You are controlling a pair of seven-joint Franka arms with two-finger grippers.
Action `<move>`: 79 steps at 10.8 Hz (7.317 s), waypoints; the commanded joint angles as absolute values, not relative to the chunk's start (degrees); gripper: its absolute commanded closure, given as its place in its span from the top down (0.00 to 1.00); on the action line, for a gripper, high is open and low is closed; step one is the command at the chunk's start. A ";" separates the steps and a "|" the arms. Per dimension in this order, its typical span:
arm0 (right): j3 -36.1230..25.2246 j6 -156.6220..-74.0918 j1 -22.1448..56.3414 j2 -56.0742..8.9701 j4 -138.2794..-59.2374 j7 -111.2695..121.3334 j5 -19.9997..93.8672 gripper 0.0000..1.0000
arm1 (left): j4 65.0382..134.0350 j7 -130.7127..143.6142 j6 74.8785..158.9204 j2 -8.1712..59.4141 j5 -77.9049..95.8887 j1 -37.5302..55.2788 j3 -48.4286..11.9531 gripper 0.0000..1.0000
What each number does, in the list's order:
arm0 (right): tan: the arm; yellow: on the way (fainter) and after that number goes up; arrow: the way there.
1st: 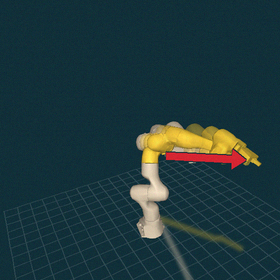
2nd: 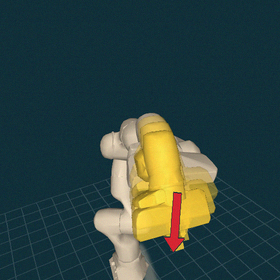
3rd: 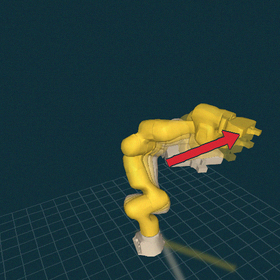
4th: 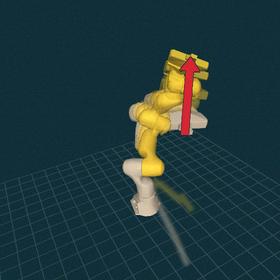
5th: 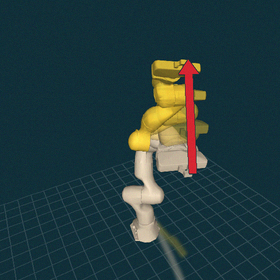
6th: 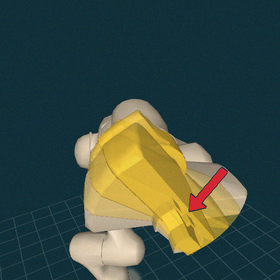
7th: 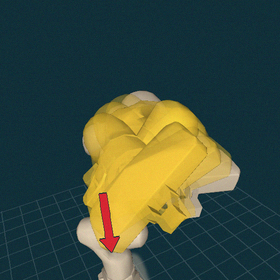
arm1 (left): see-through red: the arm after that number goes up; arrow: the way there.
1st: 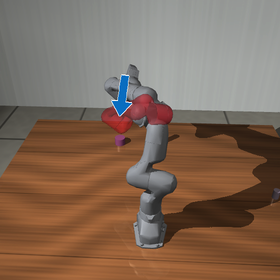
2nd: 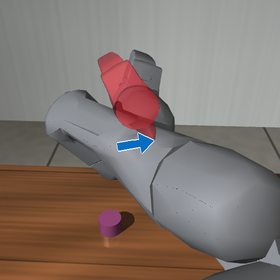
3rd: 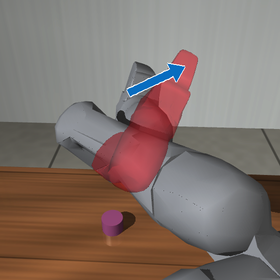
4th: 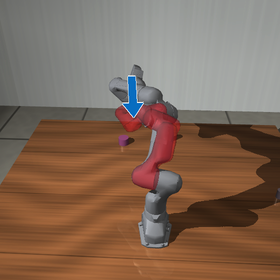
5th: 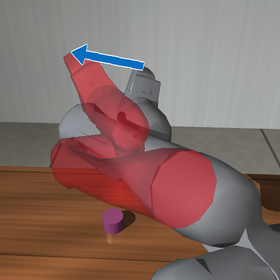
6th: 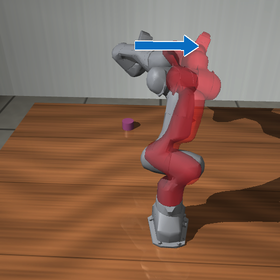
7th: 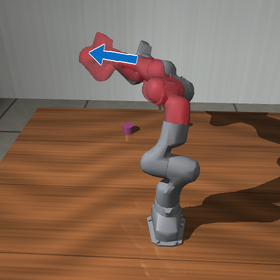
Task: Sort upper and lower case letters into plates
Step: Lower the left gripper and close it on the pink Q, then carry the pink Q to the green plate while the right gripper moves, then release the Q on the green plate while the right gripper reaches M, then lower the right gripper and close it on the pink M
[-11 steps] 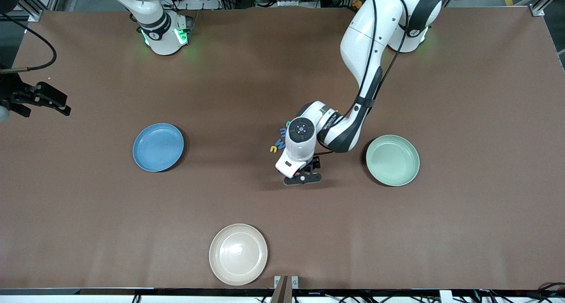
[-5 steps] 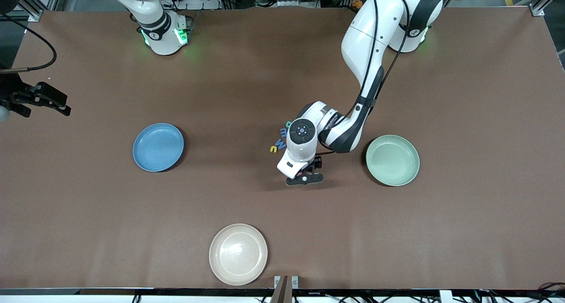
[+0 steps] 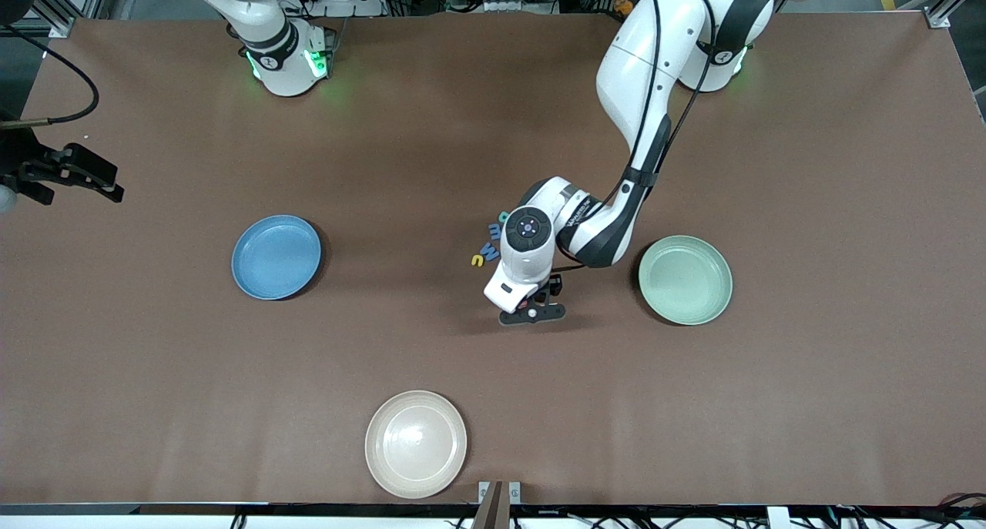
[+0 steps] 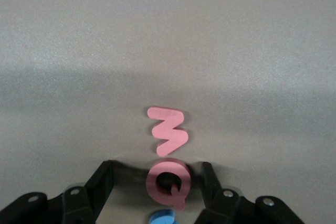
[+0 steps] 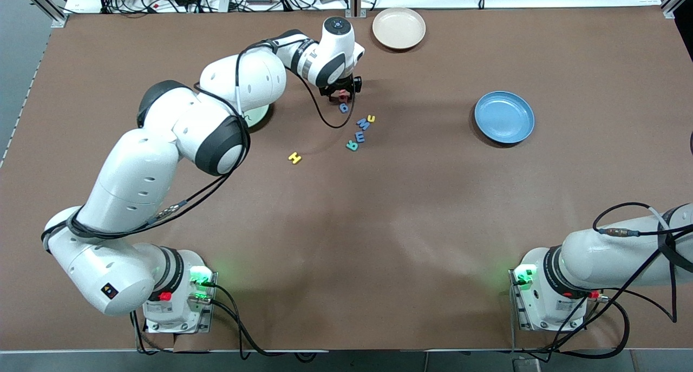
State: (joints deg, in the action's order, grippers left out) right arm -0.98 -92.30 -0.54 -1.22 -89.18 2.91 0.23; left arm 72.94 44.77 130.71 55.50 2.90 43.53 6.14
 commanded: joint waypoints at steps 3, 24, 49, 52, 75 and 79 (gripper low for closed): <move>-0.70 -92.29 -1.14 -1.41 -88.86 2.72 0.97 1.00 | 73.04 44.82 129.73 55.02 4.48 44.64 6.33 0.65; 5.61 -97.10 2.02 -11.42 -89.21 2.11 1.23 1.00 | 77.59 28.83 111.18 42.81 4.83 18.91 6.68 0.11; 4.23 -140.45 39.72 -63.19 -56.43 -28.85 -2.64 0.64 | 102.48 28.92 127.71 32.35 7.47 17.93 7.03 1.00; 2.81 -140.80 41.13 -64.24 -56.43 -24.17 -4.30 0.66 | 102.39 29.27 127.62 31.82 7.47 17.93 7.03 1.00; -0.97 -145.02 43.24 -68.64 -54.49 -17.75 -8.09 0.00 | 99.76 29.97 127.62 33.40 7.38 18.37 6.94 1.00; -0.70 -140.48 41.41 -63.83 -55.37 -17.75 -7.21 0.00 | 99.84 30.15 127.01 33.22 7.38 18.28 6.94 1.00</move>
